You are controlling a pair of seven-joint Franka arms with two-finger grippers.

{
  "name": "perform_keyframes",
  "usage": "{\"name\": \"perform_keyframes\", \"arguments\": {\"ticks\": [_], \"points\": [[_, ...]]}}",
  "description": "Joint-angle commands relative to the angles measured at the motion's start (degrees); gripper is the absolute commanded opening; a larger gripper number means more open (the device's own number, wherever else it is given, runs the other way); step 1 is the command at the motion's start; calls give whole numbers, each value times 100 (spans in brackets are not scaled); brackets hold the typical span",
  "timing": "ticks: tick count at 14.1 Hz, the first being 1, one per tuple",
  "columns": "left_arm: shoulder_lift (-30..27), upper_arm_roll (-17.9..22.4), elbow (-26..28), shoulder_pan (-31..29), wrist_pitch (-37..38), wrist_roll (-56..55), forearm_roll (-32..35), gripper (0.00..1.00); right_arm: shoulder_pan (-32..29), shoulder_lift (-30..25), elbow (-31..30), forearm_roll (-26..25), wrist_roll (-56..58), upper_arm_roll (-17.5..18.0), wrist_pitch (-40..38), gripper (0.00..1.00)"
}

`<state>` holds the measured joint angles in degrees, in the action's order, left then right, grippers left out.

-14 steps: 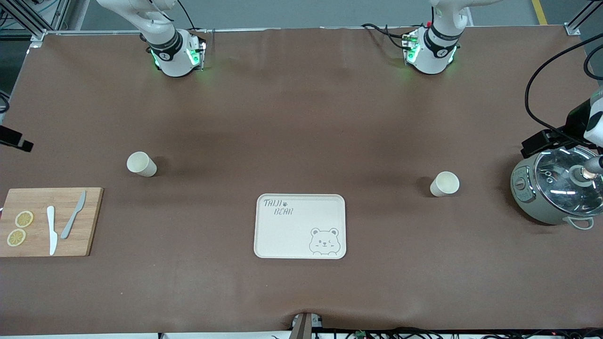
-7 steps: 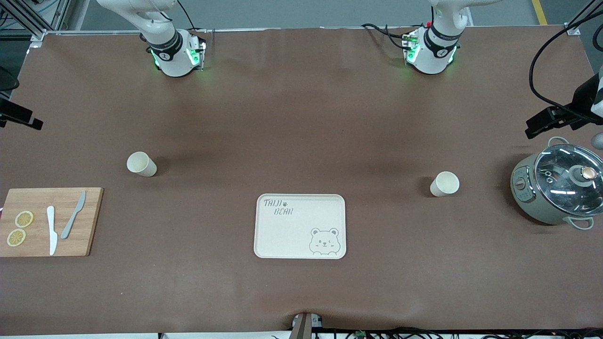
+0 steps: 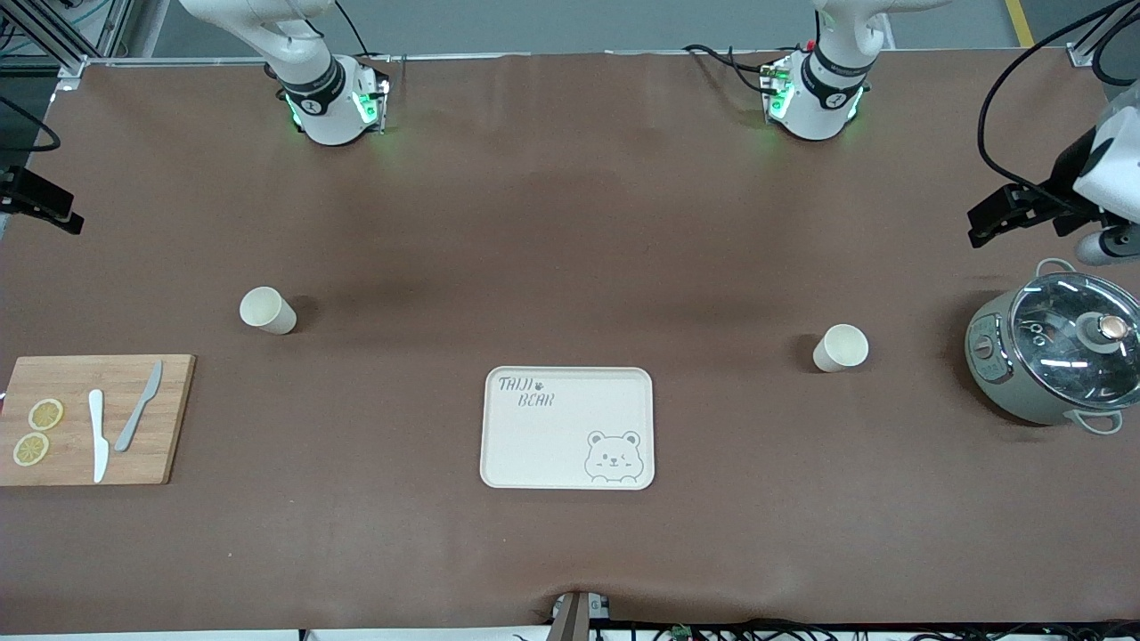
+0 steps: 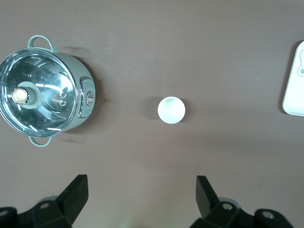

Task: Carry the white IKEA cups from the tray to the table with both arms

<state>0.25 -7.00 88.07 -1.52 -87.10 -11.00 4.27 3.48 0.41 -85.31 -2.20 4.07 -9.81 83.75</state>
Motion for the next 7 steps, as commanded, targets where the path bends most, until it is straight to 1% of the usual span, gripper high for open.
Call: {"name": "perform_keyframes", "arguments": {"ticks": [1,4,7], "points": [[-446,190,535,29,-307,229,-180,100,-49,-102,-65,132,-38,-4,-156,100],[-412,190,527,-68,-544,422,-198,100,-85,-85,-39,149,-46,-12,-183,100],[-429,190,544,-86,-545,494,-418,100,-93,-58,32,149,-38,-12,-166,100]]}}
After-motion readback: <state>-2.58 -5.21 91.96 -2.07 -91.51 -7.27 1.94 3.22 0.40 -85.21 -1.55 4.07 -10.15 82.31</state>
